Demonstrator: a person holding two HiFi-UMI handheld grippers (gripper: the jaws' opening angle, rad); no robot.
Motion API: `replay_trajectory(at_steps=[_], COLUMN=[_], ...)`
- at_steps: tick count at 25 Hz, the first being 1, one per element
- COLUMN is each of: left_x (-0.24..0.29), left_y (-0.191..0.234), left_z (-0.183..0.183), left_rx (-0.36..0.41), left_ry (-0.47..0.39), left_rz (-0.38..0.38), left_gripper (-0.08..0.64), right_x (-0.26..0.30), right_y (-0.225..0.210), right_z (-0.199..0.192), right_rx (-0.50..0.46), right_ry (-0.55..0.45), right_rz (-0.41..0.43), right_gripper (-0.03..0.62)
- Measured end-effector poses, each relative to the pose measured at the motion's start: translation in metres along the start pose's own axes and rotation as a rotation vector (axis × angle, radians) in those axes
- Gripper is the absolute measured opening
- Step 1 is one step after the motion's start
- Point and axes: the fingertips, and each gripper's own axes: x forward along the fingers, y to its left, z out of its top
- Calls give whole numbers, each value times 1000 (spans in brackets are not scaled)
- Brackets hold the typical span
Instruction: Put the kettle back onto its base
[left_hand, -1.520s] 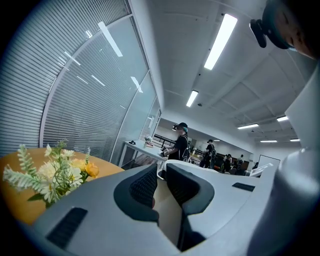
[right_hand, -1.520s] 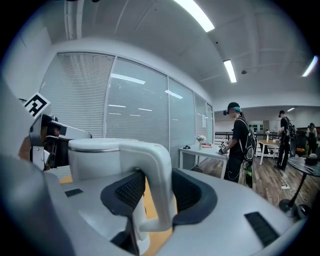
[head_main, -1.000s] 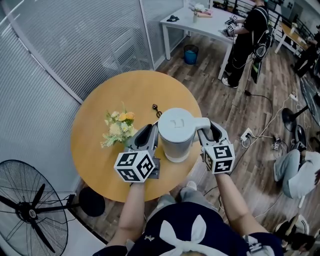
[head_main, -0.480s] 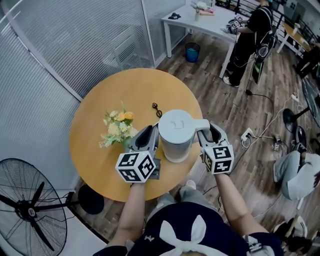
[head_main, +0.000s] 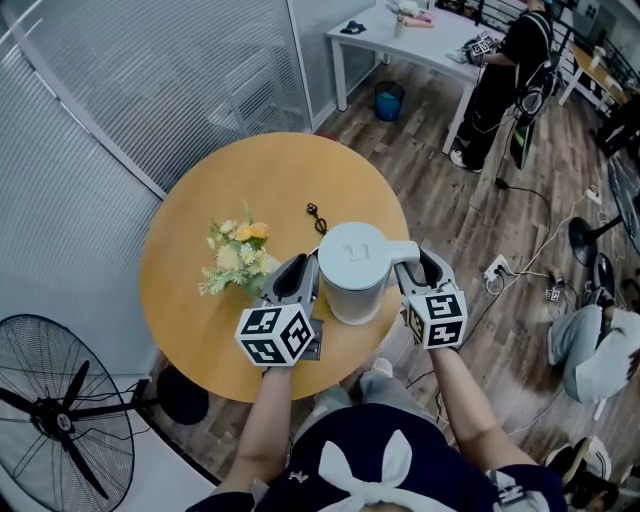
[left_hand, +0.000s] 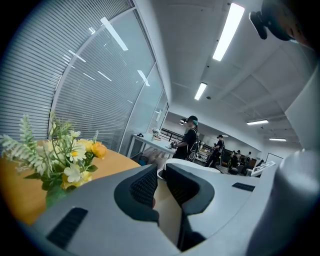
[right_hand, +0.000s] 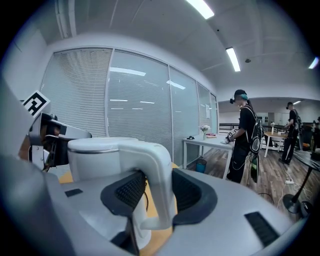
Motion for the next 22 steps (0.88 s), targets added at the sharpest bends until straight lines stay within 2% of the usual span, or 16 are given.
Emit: replay_trajectory(at_steps=[22], left_x=[6], left_y=[11], left_z=[-25], left_rx=[-19], left_ry=[59], left_rz=[10], left_gripper=[71], right_x=[7], right_y=[1], right_z=[-23], right_rx=[-5], right_ry=[24], right_rz=[7], right_gripper=[169])
